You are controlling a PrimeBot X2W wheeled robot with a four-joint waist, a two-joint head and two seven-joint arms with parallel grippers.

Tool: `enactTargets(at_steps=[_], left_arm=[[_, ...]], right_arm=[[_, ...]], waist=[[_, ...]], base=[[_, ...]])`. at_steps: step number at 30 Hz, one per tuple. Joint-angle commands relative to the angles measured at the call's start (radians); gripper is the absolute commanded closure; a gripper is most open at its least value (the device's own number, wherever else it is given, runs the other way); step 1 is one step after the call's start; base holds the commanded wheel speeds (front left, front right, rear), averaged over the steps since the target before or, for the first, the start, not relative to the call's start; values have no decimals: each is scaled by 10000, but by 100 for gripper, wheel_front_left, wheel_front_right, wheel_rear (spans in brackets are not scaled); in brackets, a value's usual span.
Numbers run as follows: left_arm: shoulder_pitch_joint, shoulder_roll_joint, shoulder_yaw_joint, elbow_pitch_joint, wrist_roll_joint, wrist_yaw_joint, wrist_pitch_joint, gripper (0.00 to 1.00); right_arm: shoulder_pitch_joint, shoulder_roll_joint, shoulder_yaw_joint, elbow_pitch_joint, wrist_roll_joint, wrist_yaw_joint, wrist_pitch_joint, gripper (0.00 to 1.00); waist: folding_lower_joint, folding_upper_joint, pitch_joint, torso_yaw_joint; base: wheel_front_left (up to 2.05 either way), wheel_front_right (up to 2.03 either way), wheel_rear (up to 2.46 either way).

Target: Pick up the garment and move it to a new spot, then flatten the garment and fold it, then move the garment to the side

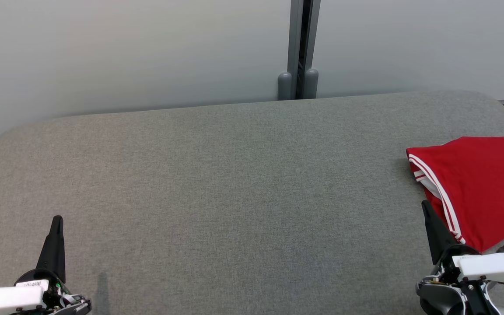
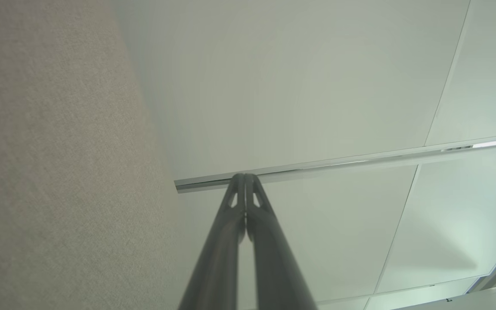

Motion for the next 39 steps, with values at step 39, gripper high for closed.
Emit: enactTargets(at_steps=[39], left_arm=[[-238,-140,305,66,-399,-118,232,100]], right_arm=[[-180,-38,-28,152,538,0,74,100]], waist=[[0,-1,8,-8]], base=[[0,0,0]])
